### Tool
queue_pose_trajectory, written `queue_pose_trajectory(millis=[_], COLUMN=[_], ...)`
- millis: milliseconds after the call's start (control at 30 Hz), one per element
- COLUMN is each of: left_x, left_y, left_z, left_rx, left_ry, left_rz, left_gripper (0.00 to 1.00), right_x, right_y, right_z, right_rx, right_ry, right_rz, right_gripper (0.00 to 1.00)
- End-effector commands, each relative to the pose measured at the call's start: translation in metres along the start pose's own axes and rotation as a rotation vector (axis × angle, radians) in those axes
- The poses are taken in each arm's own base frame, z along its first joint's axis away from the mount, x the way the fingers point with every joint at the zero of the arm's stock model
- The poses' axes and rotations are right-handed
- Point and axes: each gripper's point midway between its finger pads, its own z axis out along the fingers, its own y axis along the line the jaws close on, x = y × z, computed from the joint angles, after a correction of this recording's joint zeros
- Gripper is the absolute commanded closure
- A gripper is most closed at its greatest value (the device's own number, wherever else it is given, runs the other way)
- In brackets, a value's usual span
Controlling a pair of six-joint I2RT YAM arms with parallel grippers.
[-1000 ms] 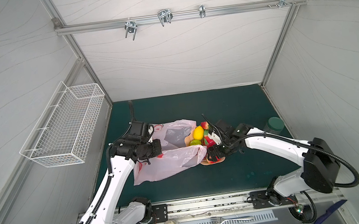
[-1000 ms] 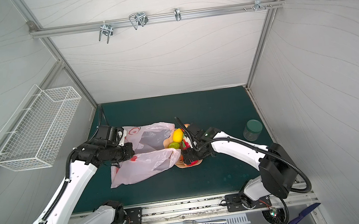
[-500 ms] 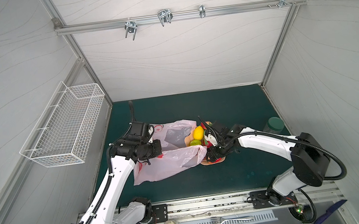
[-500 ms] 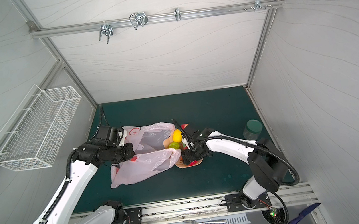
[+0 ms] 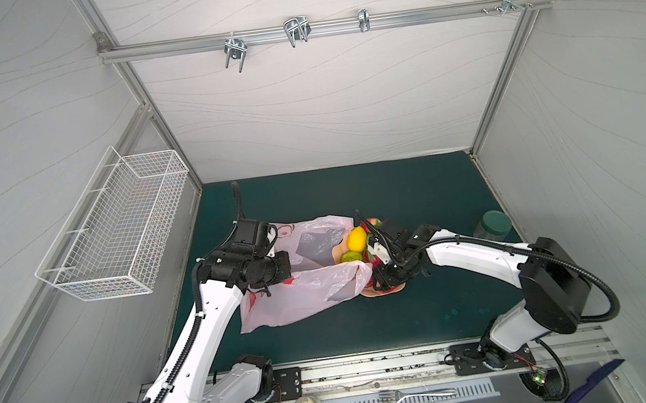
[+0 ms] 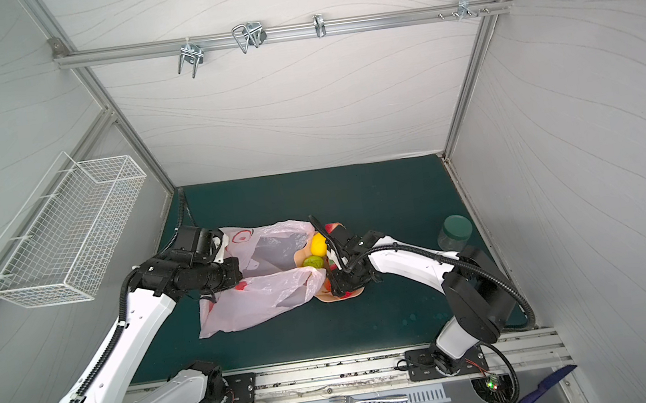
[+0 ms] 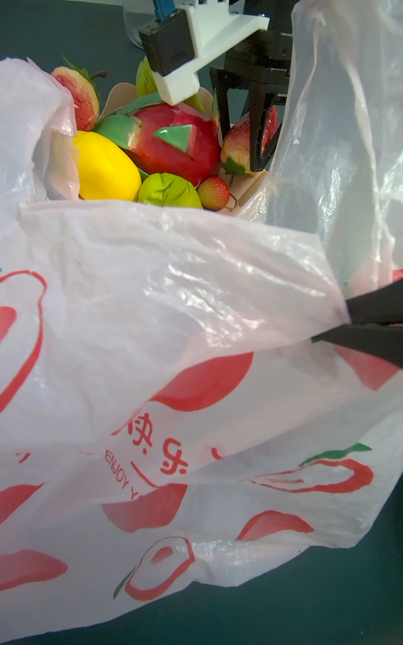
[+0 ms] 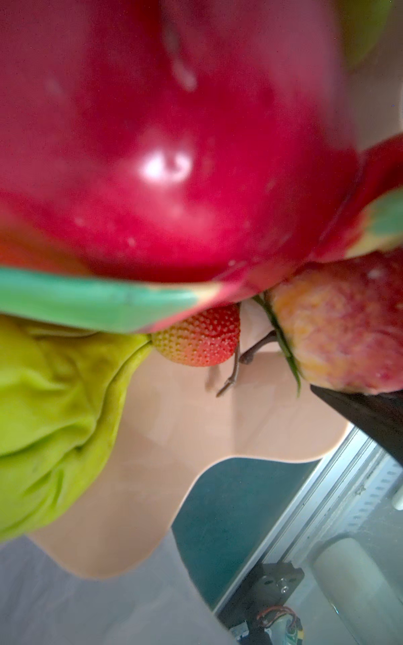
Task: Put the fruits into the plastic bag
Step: 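Lower the right gripper and grasp the large strawberry on the plate, then carry the strawberry into the bag mouth with the right gripper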
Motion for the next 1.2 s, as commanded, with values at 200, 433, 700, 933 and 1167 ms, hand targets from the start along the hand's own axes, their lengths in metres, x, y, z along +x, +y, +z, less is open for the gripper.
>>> queue_pose_trajectory(millis=[200, 433, 700, 933, 1167], left_x=[-0.011, -0.012, -0.015, -0.018, -0.019], left_y=[-0.005, -0.005, -0.008, -0.01, -0.012], left_z=[-0.006, -0.006, -0.008, -0.012, -0.015], left_rx=[0.019, 0.02, 0.029, 0.035, 0.042], left_ry=[-0.046, -0.044, -0.053, -0.066, -0.072], left_rz=[0.03, 0.047, 0.06, 0.074, 0.079], left_gripper=[1.0, 1.0, 1.0, 1.0, 1.0], right_x=[0.001, -0.005, -0.022, -0.036, -0.052], right_y=[0.011, 0.017, 0.019, 0.009, 0.012], right_z=[-0.027, -0.059, -0.086, -0.094, -0.094], right_rx=[-0.039, -0.058, -0.111, -0.177, -0.361], right_ry=[-0.053, -0.108, -0.173, -0.207, -0.244], right_rz=[0.029, 0.043, 0.099, 0.242, 0.407], right_gripper=[0.57, 0.59, 0.6, 0.62, 0.62])
